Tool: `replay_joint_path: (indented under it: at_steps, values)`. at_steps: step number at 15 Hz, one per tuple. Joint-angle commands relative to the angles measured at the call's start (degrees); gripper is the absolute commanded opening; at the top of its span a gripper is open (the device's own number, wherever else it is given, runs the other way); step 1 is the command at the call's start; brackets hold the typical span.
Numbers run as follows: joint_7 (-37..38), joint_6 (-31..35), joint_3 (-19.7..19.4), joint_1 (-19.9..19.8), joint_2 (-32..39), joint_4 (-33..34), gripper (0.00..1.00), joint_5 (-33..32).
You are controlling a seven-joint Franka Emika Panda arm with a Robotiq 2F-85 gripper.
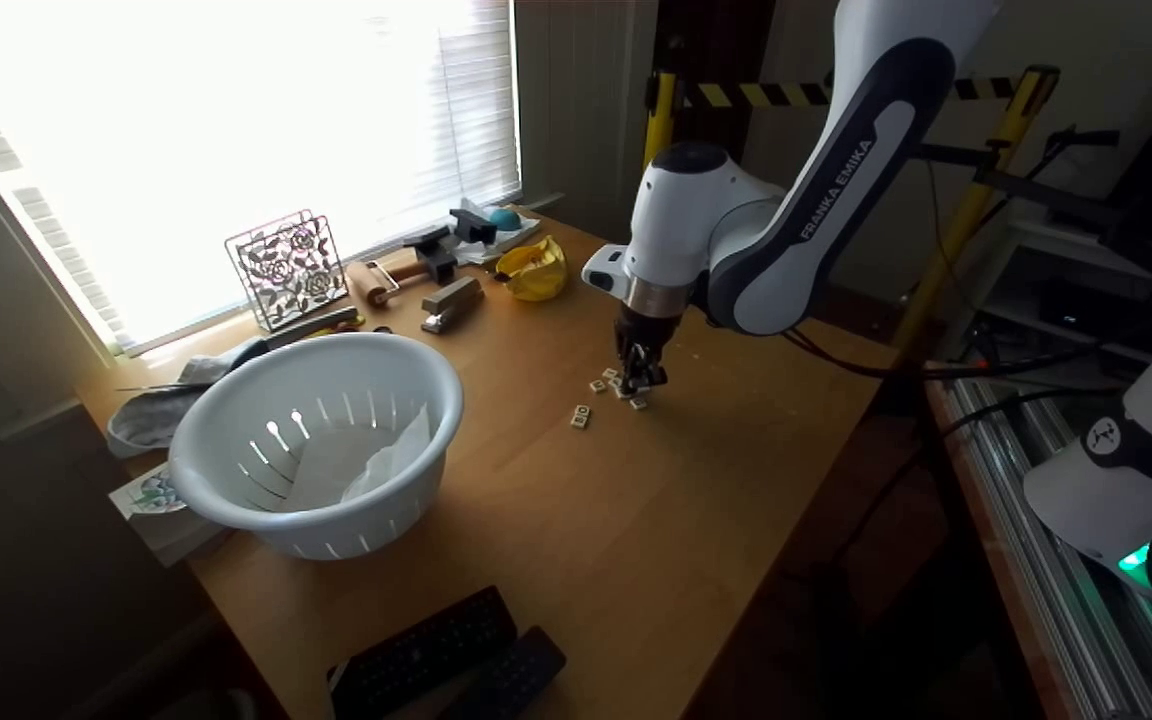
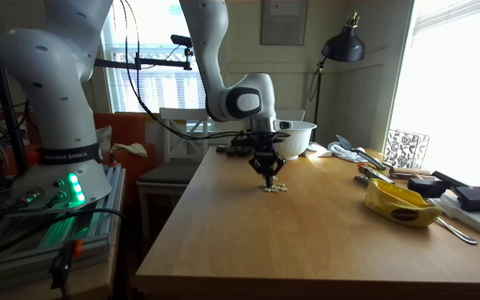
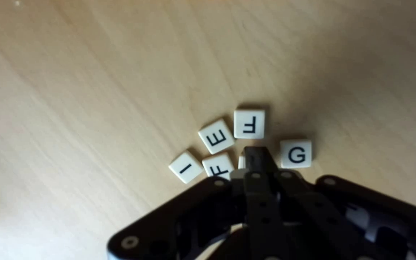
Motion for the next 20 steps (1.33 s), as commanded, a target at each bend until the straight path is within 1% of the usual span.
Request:
replay_joint_path:
  at_steps: [1,5,8,14,17,20]
  values:
    - [0.00,-3.67,2.83,-2.33,2.09,2.53,0.00,2.21]
    - [2.07,-9.45,4.07,-2.85,3.06,5.28,0.00,5.57]
    - [5.80,-13.30,4.27,-2.42,3.78,7.42,0.00,9.31]
    - [15.37,-17.30,3.92,-1.76,5.47,10.85,0.00,16.27]
    - [19.39,-19.87,4.73,-2.45,6.25,12.58,0.00,21.24]
    - [22.82,-21.85,4.73,-2.47,7.04,14.29,0.00,25.63]
